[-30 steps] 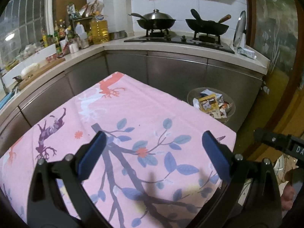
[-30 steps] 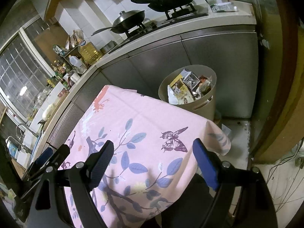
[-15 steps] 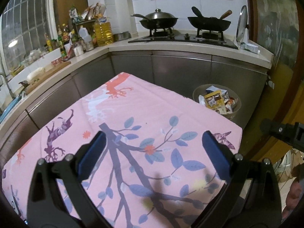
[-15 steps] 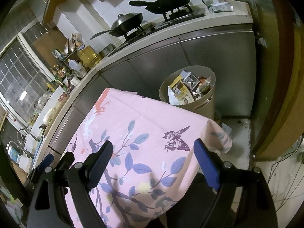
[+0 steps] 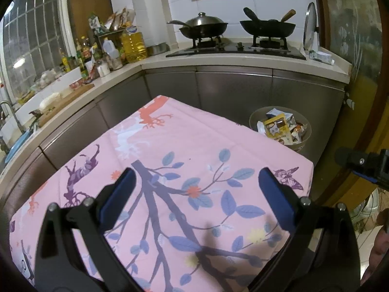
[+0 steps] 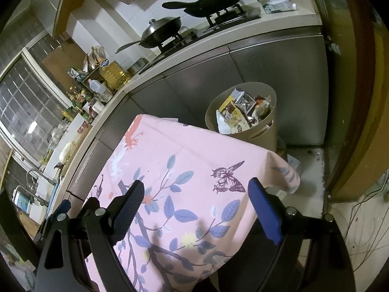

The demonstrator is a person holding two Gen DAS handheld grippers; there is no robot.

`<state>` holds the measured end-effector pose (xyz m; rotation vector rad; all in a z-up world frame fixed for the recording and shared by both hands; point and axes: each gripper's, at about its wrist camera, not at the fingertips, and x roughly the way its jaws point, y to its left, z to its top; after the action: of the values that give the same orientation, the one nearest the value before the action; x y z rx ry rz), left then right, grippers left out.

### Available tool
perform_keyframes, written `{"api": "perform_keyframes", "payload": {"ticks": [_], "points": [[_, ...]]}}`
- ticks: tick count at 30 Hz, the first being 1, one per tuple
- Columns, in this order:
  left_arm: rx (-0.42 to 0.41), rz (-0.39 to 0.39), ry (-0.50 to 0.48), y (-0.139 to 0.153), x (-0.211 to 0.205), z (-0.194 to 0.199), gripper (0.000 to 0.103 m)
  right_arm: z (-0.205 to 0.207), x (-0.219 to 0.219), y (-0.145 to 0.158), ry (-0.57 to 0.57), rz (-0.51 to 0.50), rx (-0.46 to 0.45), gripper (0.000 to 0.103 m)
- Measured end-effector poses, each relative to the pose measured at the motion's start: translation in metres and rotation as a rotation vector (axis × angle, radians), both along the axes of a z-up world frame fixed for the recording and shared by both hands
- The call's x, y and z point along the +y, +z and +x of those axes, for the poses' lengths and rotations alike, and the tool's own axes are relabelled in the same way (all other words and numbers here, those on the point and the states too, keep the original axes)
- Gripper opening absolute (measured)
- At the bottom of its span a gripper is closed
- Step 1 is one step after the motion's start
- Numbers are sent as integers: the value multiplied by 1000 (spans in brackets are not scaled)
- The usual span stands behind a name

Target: Collect trash

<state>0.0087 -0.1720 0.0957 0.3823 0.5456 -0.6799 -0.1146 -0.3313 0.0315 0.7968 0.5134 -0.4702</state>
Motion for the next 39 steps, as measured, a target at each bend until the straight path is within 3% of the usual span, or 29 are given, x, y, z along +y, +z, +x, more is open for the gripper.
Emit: {"api": "perform_keyframes", "payload": {"ticks": [39], "points": [[-54,22,41,8,13,5,97,14,-12,12,35,-13,-30,84]]}}
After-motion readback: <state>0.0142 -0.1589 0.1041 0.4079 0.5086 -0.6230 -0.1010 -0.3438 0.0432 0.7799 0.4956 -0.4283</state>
